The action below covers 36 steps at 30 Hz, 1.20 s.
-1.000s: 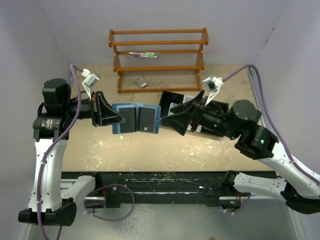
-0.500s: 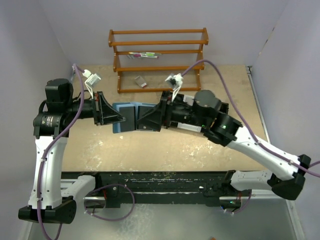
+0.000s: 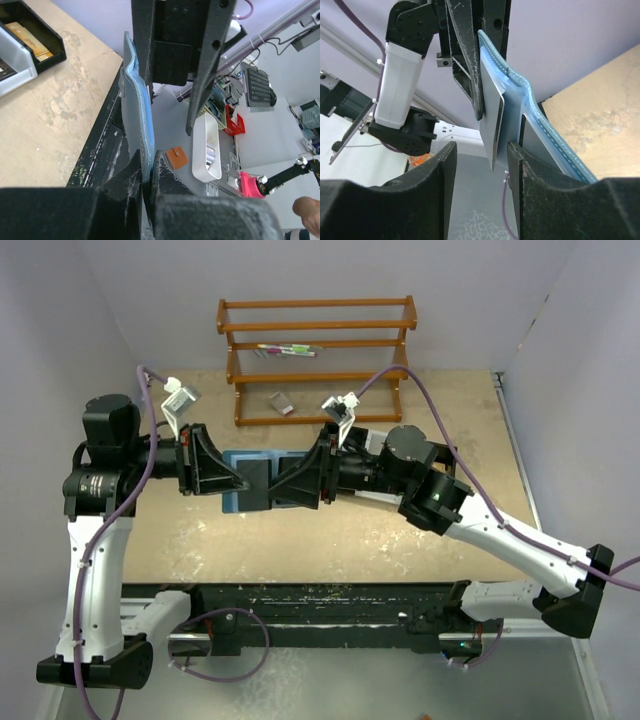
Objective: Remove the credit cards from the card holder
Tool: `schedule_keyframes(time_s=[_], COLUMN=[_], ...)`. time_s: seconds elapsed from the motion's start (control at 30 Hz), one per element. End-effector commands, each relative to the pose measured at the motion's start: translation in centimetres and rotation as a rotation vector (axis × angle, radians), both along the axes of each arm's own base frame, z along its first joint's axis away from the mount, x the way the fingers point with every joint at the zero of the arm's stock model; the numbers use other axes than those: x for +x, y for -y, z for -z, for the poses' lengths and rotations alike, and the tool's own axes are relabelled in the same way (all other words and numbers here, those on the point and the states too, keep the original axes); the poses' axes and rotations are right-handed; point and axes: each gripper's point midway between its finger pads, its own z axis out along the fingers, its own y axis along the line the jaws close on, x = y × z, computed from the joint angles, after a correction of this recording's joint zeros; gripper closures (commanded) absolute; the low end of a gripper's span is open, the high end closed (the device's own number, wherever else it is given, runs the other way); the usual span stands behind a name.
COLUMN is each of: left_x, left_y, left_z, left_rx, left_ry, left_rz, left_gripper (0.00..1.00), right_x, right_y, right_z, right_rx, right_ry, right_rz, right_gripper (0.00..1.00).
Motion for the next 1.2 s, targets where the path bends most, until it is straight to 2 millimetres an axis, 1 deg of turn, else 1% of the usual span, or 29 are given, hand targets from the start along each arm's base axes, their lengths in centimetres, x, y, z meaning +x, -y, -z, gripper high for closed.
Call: schedule_keyframes(time_s=[0.0,0.07,0.13,0.2,0.37,0.47,0.5,0.53,0.63,0.7,0.77,0.83,0.93,1.17], left_x=[-3.0,-3.5,-3.9,-4.0,-4.0,-3.9,-3.8,-3.8,-3.8,-3.9,-4.1,-4.4,-4.7,-5.2], left_y=[-0.1,-0.1,-0.2,-0.2,-0.2,-0.2,-0.1,-0.1,-0.1,-0.2,-0.2,-0.2,-0.3,-0.3], left_z=[-2.2,-2.5,-2.7,-2.7,-2.7,-2.7,-2.7,-2.7,-2.7,-2.8,-2.9,-3.0,-3.1,-3.3], left_rx=[-0.054,-0.059,-0.061,-0.062,-0.061,-0.058,-0.057,-0.056,-0.057,-0.059,-0.062,-0.063,-0.067,-0.069], left_ry=[0.076,0.084,0.095,0.099,0.099,0.106,0.11,0.11,0.109,0.108,0.108,0.111,0.108,0.105], left_rz=[0.12,0.137,0.147,0.15,0.147,0.138,0.134,0.132,0.135,0.141,0.152,0.161,0.175,0.189], left_gripper=[1.0,1.0,1.0,1.0,0.99,0.98,0.97,0.96,0.92,0.87,0.84,0.84,0.84,0.91], right_x=[-0.7,-1.2,-1.4,-1.6,-1.8,-1.7,-1.7,-1.7,-1.7,-1.8,-2.0,-2.5,-2.9,-3.2], right_y=[-0.2,-0.2,-0.1,-0.2,-0.4,-0.6,-0.6,-0.7,-0.7,-0.6,-0.3,0.0,0.2,0.3], right_z=[-2.2,-2.3,-3.0,-3.4,-3.4,-3.4,-3.2,-3.2,-2.9,-2.7,-2.5,-2.0,-1.8,-1.9], right_rx=[0.092,0.105,0.141,0.163,0.169,0.167,0.163,0.162,0.158,0.159,0.153,0.143,0.151,0.168], right_ry=[0.027,0.023,0.03,0.026,0.015,0.014,0.012,0.011,0.01,0.011,0.012,0.001,-0.002,0.0], right_rz=[-0.05,-0.073,-0.086,-0.101,-0.123,-0.123,-0.125,-0.126,-0.126,-0.124,-0.127,-0.144,-0.16,-0.175], right_gripper=[0.54,0.58,0.62,0.64,0.71,0.72,0.74,0.77,0.93,0.99,1.0,1.0,1.0,1.0])
